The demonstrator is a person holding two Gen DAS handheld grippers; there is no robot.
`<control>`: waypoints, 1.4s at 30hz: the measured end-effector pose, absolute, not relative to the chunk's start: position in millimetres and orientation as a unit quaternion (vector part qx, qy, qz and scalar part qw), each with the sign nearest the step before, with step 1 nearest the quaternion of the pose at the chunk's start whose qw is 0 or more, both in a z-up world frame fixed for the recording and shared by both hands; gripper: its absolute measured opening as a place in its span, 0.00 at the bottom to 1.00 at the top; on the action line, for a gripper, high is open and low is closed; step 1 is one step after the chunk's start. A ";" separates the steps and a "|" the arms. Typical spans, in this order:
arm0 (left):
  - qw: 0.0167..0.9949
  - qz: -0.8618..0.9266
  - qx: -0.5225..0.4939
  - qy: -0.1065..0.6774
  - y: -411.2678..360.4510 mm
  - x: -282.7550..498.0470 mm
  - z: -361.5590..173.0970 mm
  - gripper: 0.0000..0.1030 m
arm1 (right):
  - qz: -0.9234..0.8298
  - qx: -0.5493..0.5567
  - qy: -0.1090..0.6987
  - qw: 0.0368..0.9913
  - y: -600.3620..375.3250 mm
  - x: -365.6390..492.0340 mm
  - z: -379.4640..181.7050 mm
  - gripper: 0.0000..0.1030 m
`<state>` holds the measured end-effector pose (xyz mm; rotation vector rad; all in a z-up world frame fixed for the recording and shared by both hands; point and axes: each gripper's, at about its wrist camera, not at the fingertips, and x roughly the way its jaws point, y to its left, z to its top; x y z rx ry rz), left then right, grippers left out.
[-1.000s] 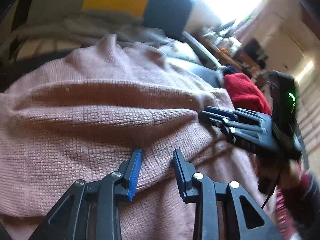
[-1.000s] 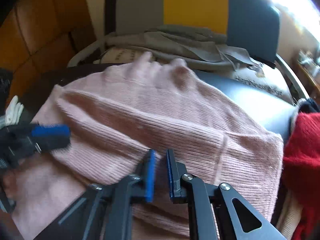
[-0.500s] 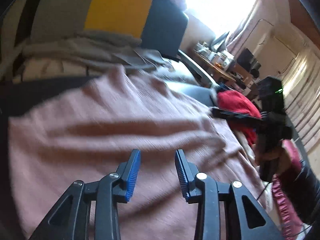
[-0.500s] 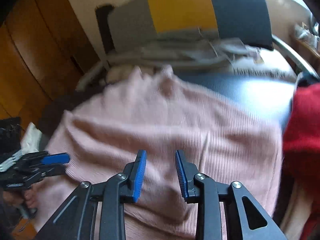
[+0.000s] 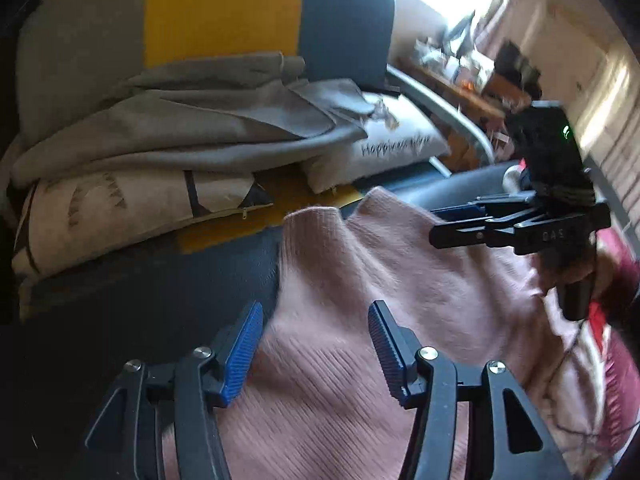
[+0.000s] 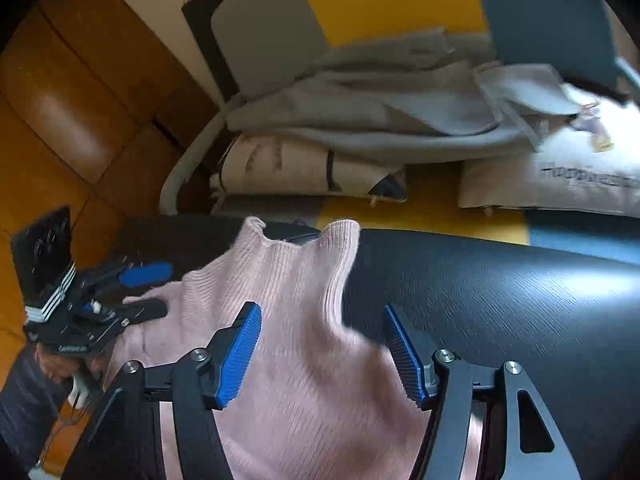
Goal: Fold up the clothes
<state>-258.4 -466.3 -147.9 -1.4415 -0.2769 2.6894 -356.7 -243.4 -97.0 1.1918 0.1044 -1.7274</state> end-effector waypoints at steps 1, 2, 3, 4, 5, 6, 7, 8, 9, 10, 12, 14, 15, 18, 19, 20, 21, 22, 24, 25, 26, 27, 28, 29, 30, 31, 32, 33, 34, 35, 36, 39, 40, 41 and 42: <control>0.044 0.875 -0.475 -0.085 -465.7 -264.4 -151.4 0.54 | -0.709 0.494 0.048 0.501 -248.9 -360.8 -101.6 0.52; 0.056 0.869 -0.486 -0.079 -464.7 -273.3 -158.5 0.54 | -0.704 0.497 0.053 0.505 -254.4 -364.9 -106.2 0.50; 0.060 0.865 -0.492 -0.074 -463.4 -278.0 -162.6 0.54 | -0.699 0.499 0.058 0.510 -259.8 -369.0 -110.8 0.47; 0.064 0.863 -0.497 -0.068 -462.1 -282.6 -166.5 0.54 | -0.694 0.501 0.061 0.513 -264.2 -372.4 -114.2 0.41; 0.068 0.865 -0.492 -0.071 -460.2 -285.3 -166.3 0.54 | -0.691 0.503 0.059 0.516 -266.4 -374.4 -115.2 0.36; 0.068 0.864 -0.493 -0.081 -461.6 -287.7 -165.9 0.52 | -0.688 0.505 0.060 0.517 -268.9 -375.5 -116.9 0.23; 0.068 0.862 -0.494 -0.093 -463.2 -290.0 -165.5 0.35 | -0.688 0.506 0.068 0.516 -271.2 -374.8 -118.7 0.13; 0.073 0.857 -0.494 -0.127 -468.8 -290.1 -164.3 0.12 | -0.688 0.506 0.074 0.515 -272.9 -374.4 -119.6 0.12; 0.077 0.852 -0.493 -0.159 -474.2 -290.0 -162.9 0.13 | -0.689 0.506 0.074 0.514 -273.4 -374.6 -118.8 0.10; 0.075 0.855 -0.483 -0.171 -474.9 -285.3 -158.7 0.13 | -0.690 0.505 0.074 0.513 -273.6 -374.4 -117.7 0.08; 0.083 0.869 -0.454 -0.179 -470.2 -267.8 -145.2 0.13 | -0.696 0.499 0.067 0.512 -269.8 -370.0 -111.5 0.08; 0.094 0.884 -0.418 -0.188 -463.4 -244.4 -127.9 0.13 | -0.701 0.488 0.051 0.518 -260.3 -361.6 -100.5 0.08; 0.098 0.888 -0.407 -0.188 -459.4 -234.0 -120.7 0.13 | -0.703 0.480 0.044 0.523 -254.9 -356.0 -93.3 0.08; 0.109 0.900 -0.380 -0.184 -447.9 -201.0 -99.9 0.13 | -0.708 0.462 0.026 0.533 -236.7 -336.5 -70.8 0.08; 0.109 0.902 -0.376 -0.181 -444.1 -190.9 -95.8 0.13 | -0.710 0.456 0.022 0.536 -230.6 -328.9 -63.8 0.08; 0.111 0.903 -0.371 -0.183 -440.5 -180.8 -93.3 0.13 | -0.713 0.450 0.018 0.538 -223.1 -319.8 -56.1 0.08; 0.113 0.904 -0.367 -0.186 -437.0 -170.8 -90.9 0.13 | -0.714 0.446 0.015 0.540 -217.4 -311.7 -50.8 0.08; 0.112 0.906 -0.364 -0.186 -433.4 -161.8 -90.0 0.13 | -0.716 0.441 0.014 0.541 -211.8 -302.1 -46.2 0.08; 0.113 0.907 -0.358 -0.192 -426.8 -144.0 -89.0 0.13 | -0.720 0.432 0.013 0.544 -200.6 -283.2 -37.7 0.08; 0.114 0.907 -0.355 -0.194 -423.4 -136.8 -89.7 0.13 | -0.721 0.429 0.011 0.544 -194.6 -273.6 -35.7 0.08; 0.113 0.908 -0.355 -0.190 -417.9 -127.6 -91.3 0.13 | -0.723 0.426 0.010 0.544 -188.1 -263.2 -35.3 0.08; 0.115 0.907 -0.356 -0.192 -414.1 -121.5 -94.0 0.13 | -0.725 0.424 0.009 0.543 -181.1 -252.7 -36.5 0.08; 0.117 0.906 -0.358 -0.193 -410.1 -115.3 -96.9 0.13 | -0.727 0.422 0.008 0.542 -174.2 -242.2 -37.7 0.08; 0.114 0.906 -0.362 -0.188 -403.5 -107.4 -101.8 0.13 | -0.728 0.422 0.007 0.540 -167.2 -232.5 -40.3 0.08; 0.116 0.904 -0.365 -0.191 -399.8 -101.8 -106.0 0.13 | -0.728 0.424 0.006 0.538 -160.2 -224.4 -45.3 0.08; 0.119 0.902 -0.368 -0.194 -396.1 -96.3 -110.3 0.13 | -0.729 0.426 0.006 0.536 -154.0 -216.8 -50.4 0.08; 0.115 0.900 -0.374 -0.191 -392.5 -91.1 -115.8 0.13 | -0.729 0.429 0.010 0.533 -148.9 -209.3 -56.6 0.08; 0.112 0.899 -0.380 -0.188 -389.0 -85.8 -121.3 0.13 | -0.730 0.433 0.017 0.529 -143.8 -201.9 -63.9 0.08; 0.112 0.896 -0.384 -0.191 -386.7 -78.5 -125.2 0.13 | -0.730 0.436 0.021 0.526 -140.4 -197.1 -69.2 0.08; 0.113 0.894 -0.388 -0.194 -384.5 -71.3 -129.0 0.13 | -0.731 0.439 0.028 0.522 -136.3 -191.8 -74.7 0.09; 0.114 0.892 -0.392 -0.194 -383.1 -64.0 -131.2 0.13 | -0.734 0.441 0.037 0.516 -131.6 -186.7 -79.7 0.12; 0.106 0.886 -0.397 -0.213 -390.2 -41.5 -136.8 0.13 | -0.731 0.454 0.043 0.507 -116.9 -180.2 -86.5 0.12; 0.099 0.887 -0.394 -0.221 -395.4 -35.1 -136.0 0.13 | -0.732 0.457 0.048 0.503 -111.1 -177.6 -85.7 0.12; 0.090 0.889 -0.385 -0.231 -400.8 -30.6 -132.2 0.13 | -0.736 0.455 0.051 0.498 -105.8 -175.2 -82.5 0.14; 0.082 0.891 -0.375 -0.241 -406.2 -26.3 -128.3 0.13 | -0.740 0.450 0.052 0.496 -101.6 -173.8 -78.1 0.15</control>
